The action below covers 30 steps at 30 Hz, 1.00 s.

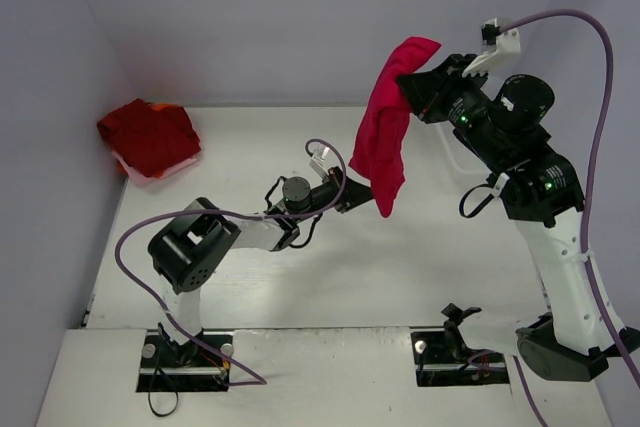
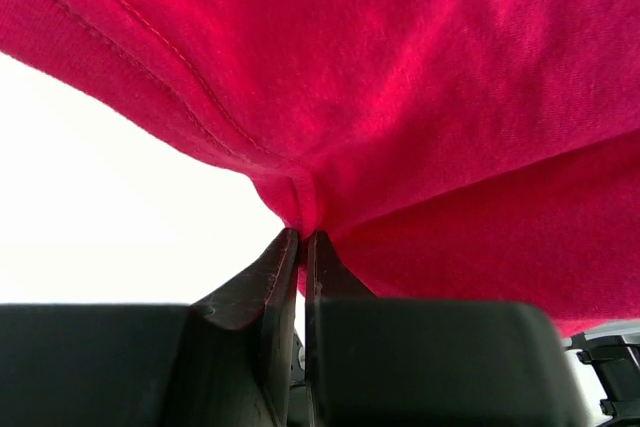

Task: Fold and stack the t-shirts
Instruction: Move the tshirt to the center of the board

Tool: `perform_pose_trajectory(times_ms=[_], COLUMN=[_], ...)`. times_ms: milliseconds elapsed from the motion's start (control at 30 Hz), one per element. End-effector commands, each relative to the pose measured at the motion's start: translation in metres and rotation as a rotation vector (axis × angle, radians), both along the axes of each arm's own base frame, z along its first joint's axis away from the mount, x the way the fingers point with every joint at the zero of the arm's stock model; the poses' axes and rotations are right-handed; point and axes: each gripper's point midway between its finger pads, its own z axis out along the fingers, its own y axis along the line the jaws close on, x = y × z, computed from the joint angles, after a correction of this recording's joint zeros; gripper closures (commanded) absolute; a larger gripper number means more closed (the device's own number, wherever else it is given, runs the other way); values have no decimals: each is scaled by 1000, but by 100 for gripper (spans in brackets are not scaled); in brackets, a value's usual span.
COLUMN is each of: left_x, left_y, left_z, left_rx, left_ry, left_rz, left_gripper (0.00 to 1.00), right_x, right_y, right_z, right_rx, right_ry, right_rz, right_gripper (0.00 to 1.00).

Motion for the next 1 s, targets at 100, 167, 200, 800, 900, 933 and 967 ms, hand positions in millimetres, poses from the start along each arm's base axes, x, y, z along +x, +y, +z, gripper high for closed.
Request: perform_pose_trajectory(times_ms=[100, 167, 200, 800, 900, 933, 967], left_x=[-5, -7, -6, 13, 10, 8, 10], left_y=[5, 7, 10, 201, 216, 219, 222], left_z=[74, 78, 79, 110, 124, 126, 128], left_rx=[-144, -145, -144, 331, 350, 355, 356], left_ry=[-145, -159, -165, -199, -217, -212, -213], left_rz=[6, 6, 10, 402, 425, 427, 435], left_gripper=[100, 100, 100, 100, 100, 100, 100], right_x=[-9, -7, -6, 4, 7, 8, 8], right_y=[-5, -5, -5, -8, -1, 2, 3], right_z=[56, 55, 54, -14, -33, -43, -47], right_rx=[73, 68, 64, 4, -5, -13, -16], right_ry=[-164, -163, -163, -23, 21, 41, 50], right_rz=[-11, -13, -15, -60, -34, -22, -16], right_gripper=[100, 100, 100, 100, 100, 100, 100])
